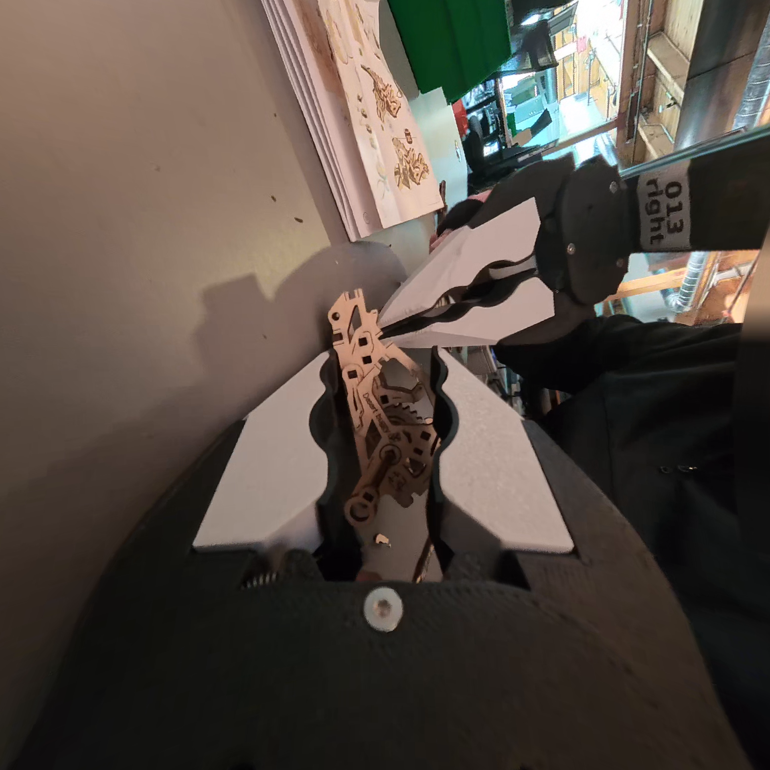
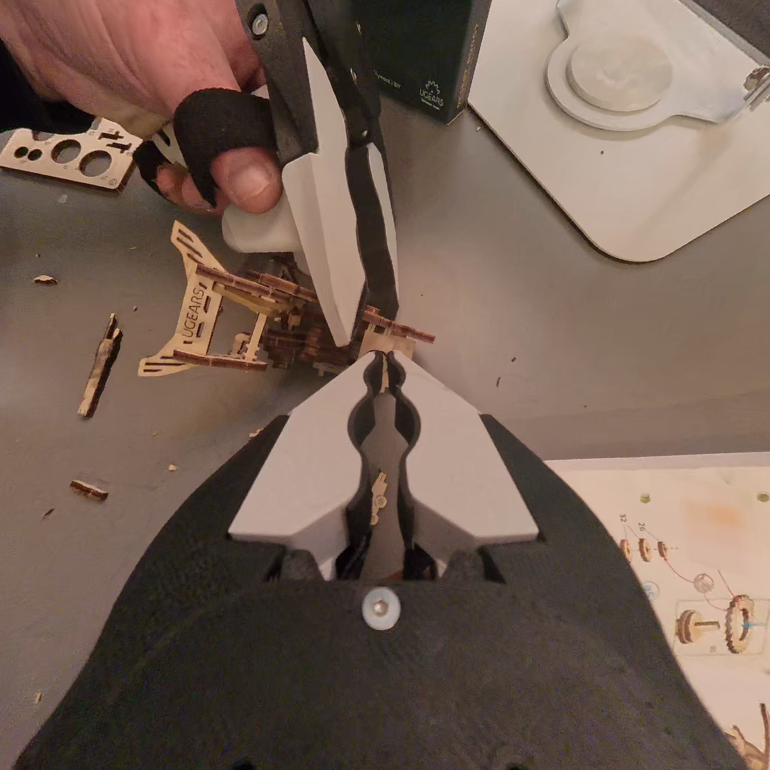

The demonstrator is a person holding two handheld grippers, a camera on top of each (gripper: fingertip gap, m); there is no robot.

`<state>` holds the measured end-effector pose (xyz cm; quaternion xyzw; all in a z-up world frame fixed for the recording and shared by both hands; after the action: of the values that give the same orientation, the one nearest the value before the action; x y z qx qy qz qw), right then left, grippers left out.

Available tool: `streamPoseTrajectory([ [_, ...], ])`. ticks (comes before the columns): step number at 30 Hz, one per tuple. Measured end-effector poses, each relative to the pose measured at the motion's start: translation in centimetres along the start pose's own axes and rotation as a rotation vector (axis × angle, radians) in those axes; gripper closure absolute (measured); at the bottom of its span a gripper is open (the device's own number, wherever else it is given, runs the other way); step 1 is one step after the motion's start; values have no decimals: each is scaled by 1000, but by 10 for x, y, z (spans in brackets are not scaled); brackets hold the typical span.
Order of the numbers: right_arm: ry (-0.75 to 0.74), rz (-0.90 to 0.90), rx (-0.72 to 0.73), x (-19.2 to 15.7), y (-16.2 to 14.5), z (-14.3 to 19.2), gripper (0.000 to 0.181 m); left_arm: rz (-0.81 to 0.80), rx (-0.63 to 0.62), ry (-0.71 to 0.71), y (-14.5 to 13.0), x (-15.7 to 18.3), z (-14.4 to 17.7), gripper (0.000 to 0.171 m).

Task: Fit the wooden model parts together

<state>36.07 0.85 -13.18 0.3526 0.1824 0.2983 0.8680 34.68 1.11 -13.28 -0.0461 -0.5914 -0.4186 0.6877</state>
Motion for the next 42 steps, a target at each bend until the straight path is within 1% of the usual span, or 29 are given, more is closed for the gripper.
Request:
streamPoseTrajectory([
  [2, 5, -5, -7, 0, 0, 0, 181, -11, -3, 7, 0, 0, 0, 128],
  [6, 11, -3, -32, 1, 1, -1, 181, -38, 0, 25, 0, 4, 1, 118],
  [13, 46, 2, -64, 1, 3, -3, 181, -22, 17, 32, -5, 10, 7, 108],
  [16, 61, 20, -73, 1, 3, -3, 181, -15, 40, 48, -9, 11, 8, 108],
  [17, 64, 24, -74, 0, 3, -3, 181, -16, 52, 67, -10, 9, 9, 111],
  [20, 71, 48, -76, 0, 3, -4, 181, 6, 128, 78, -9, 10, 17, 113],
  [23, 79, 62, -80, 0, 5, -6, 181, 1, 172, 91, -11, 11, 22, 113],
  [27, 85, 80, -85, -2, 6, -8, 181, -37, 245, 117, -13, 18, 28, 112],
  [29, 89, 88, -83, -2, 7, -9, 181, -69, 267, 153, -15, 19, 31, 118],
  [30, 88, 93, -80, -2, 7, -9, 181, -79, 264, 175, -17, 19, 31, 117],
  [33, 91, 93, -78, -3, 9, -11, 181, -112, 287, 181, -12, 26, 35, 120],
  [36, 95, 96, -80, -3, 10, -12, 181, -167, 256, 223, -9, 28, 39, 125],
  [38, 97, 95, -80, -3, 11, -13, 181, -202, 186, 274, -10, 25, 36, 128],
  [40, 95, 100, -82, -4, 12, -14, 181, -193, 153, 270, -9, 23, 31, 131],
  [42, 97, 100, -84, -4, 12, -15, 181, -196, 120, 296, -9, 15, 29, 135],
])
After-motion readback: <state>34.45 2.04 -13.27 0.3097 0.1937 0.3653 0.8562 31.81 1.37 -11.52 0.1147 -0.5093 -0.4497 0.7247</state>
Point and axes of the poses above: each gripper's, where its closed fingertips meet, z back along the fingers, y out of its top, x = y × z across the jaws, the point moved 1 cm from there along z, back along the fingers, and after that the axes turned 5 degrees about -z, right-handed, at the moved point
